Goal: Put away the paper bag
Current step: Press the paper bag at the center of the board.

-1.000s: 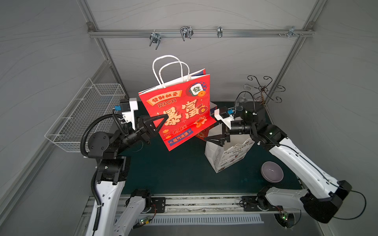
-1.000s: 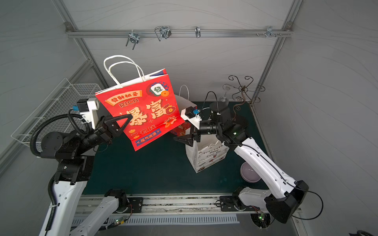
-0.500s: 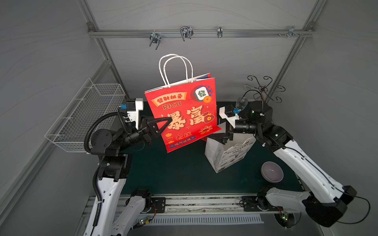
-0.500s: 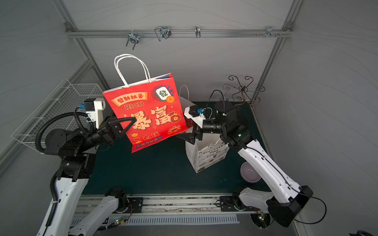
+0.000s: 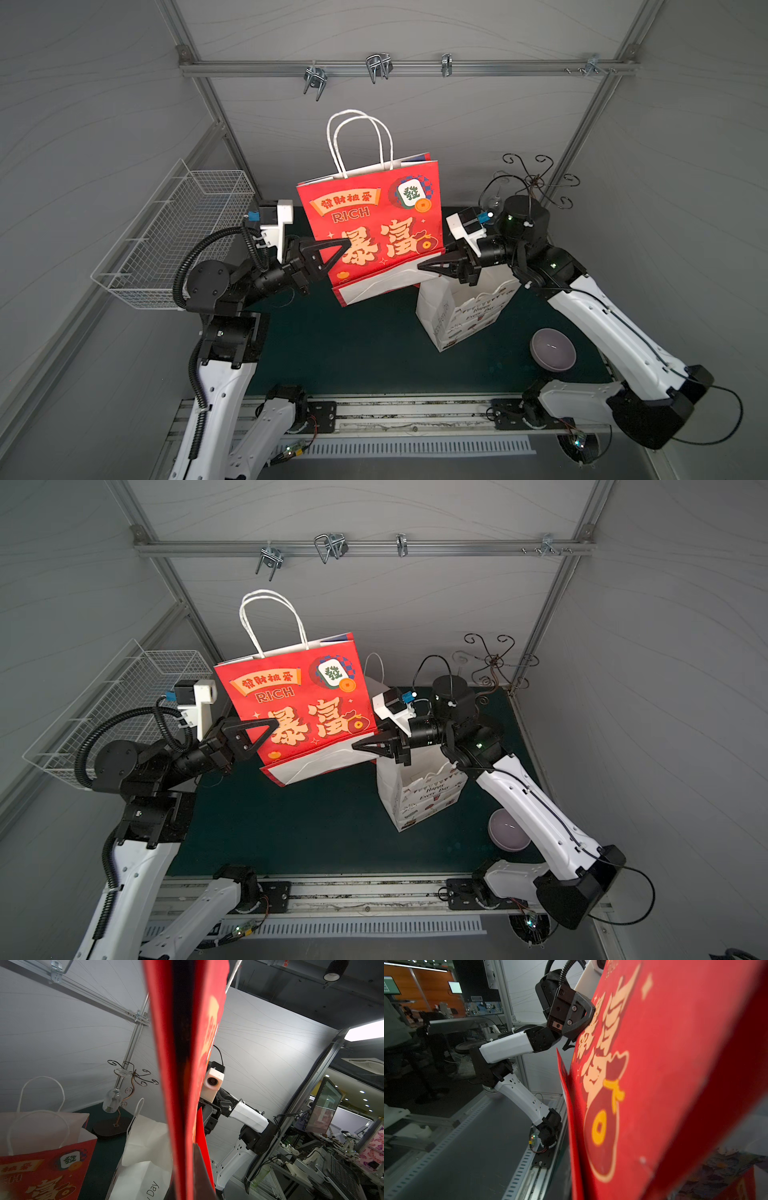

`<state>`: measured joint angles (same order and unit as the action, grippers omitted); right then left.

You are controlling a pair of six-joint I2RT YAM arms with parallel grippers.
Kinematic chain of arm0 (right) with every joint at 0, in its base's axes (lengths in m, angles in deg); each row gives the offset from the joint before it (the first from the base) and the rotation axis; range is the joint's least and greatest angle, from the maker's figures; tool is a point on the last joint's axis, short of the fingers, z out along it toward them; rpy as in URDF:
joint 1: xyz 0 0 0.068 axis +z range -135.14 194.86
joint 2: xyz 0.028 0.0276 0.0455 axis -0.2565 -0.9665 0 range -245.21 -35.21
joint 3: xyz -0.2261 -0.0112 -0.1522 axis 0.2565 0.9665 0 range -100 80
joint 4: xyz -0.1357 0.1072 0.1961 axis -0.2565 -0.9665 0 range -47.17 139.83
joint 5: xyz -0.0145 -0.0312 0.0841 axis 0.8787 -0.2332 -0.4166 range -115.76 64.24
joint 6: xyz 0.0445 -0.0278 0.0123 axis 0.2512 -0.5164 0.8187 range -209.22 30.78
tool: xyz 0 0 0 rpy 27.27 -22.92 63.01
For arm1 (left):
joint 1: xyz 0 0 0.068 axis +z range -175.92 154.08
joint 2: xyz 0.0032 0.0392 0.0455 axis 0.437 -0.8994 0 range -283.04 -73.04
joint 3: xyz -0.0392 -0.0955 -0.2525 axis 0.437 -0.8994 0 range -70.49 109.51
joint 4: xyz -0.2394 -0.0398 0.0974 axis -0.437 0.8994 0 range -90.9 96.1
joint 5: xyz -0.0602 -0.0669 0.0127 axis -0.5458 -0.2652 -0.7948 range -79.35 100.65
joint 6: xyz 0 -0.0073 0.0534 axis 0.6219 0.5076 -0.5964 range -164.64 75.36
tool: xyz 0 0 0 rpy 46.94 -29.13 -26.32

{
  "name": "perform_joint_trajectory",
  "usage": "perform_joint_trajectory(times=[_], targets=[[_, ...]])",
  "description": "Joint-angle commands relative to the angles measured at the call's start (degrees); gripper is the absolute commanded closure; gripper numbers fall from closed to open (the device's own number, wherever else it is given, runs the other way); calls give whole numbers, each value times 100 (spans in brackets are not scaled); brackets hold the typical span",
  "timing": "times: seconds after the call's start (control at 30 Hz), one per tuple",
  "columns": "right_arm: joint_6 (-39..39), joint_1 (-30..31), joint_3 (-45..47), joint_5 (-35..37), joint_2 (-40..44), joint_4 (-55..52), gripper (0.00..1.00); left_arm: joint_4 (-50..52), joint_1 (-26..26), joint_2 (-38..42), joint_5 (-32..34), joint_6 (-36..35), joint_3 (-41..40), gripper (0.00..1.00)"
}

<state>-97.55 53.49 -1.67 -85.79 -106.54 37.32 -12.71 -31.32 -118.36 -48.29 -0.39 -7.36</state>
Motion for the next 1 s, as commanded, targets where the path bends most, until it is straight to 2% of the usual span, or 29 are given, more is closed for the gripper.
perform_joint_trajectory(times=[0.0,0.07,0.1,0.13,0.23,0.33,0.43,0.5,0.53,0.57,0.77,0.97], targets=[[337,-55,-12,-104,24,354,100,431,-22,161,626,-673,59,93],[434,-92,24,55,74,457,100,871,-22,374,1339,-1343,33,56],[439,-107,42,162,102,469,100,966,-22,494,1694,-1548,-8,45],[440,-112,53,335,141,461,100,988,-22,644,2042,-1761,-90,37],[417,-157,-3,916,180,353,100,848,-22,1094,2722,-2245,-484,24],[288,-170,-78,1441,215,255,100,953,-22,1485,3064,-2490,-929,19],[203,-139,-159,1617,188,214,100,1378,-22,1539,2517,-2644,-1224,18],[152,-81,-224,1517,142,172,100,1246,-22,1475,1854,-2457,-1527,17],[135,-29,-243,1442,116,130,100,1092,-24,1413,1635,-2262,-1686,7],[135,2,-244,1307,103,131,100,888,-22,1367,1565,-2021,-1827,5],[426,144,-88,682,101,264,100,71,-22,1067,953,-1287,-2068,3],[928,112,82,212,-16,451,100,-1849,-30,814,346,116,-2132,6]])
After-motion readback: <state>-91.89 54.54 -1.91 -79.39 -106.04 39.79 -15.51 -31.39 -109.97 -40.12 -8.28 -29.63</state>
